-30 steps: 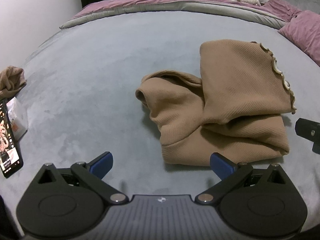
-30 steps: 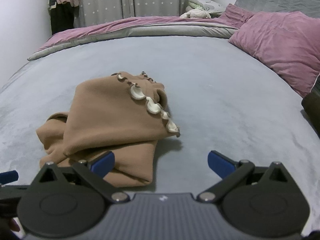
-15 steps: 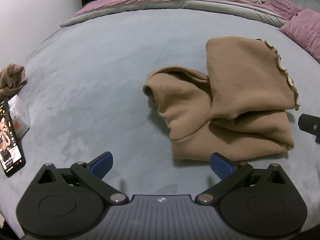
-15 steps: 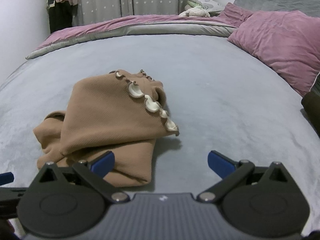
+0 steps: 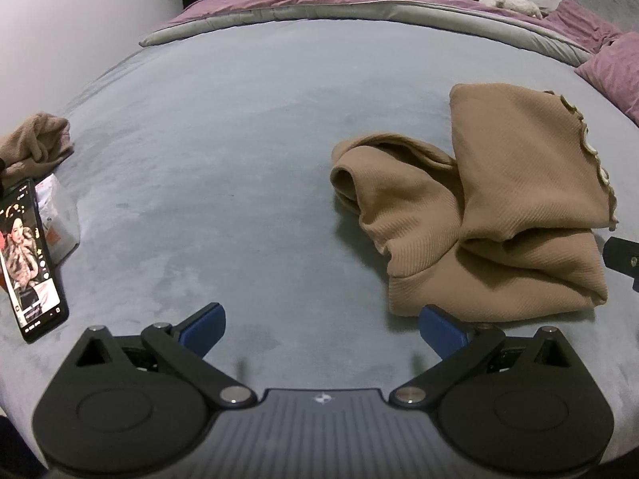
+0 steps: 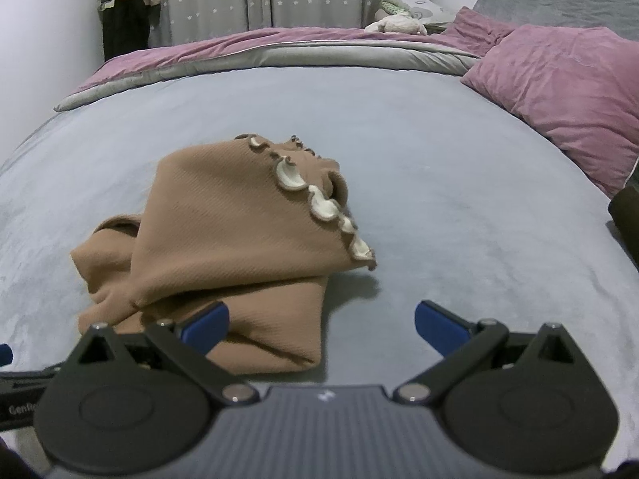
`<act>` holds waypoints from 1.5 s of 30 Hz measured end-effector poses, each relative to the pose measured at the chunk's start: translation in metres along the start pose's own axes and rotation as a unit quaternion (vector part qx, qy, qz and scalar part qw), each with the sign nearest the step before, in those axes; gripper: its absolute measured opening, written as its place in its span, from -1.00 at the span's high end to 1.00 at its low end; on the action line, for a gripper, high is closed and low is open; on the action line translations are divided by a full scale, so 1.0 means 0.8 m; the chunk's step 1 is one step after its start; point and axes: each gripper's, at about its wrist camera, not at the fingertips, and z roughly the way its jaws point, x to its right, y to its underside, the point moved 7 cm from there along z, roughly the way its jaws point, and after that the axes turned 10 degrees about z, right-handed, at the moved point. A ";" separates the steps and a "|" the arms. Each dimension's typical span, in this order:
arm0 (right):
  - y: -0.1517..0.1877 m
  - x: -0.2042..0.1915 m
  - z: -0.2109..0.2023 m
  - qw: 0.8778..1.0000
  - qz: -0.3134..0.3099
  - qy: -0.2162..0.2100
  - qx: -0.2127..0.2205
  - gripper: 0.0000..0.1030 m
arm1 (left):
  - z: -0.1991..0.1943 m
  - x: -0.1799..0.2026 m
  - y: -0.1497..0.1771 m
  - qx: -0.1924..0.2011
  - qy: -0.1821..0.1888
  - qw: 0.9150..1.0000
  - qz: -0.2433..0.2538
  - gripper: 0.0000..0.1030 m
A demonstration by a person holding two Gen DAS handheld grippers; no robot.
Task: Fold clothes
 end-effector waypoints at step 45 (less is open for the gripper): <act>-0.002 0.005 0.002 1.000 0.006 0.003 0.000 -1.00 | 0.002 0.010 -0.008 -0.012 -0.004 1.000 0.002 -1.00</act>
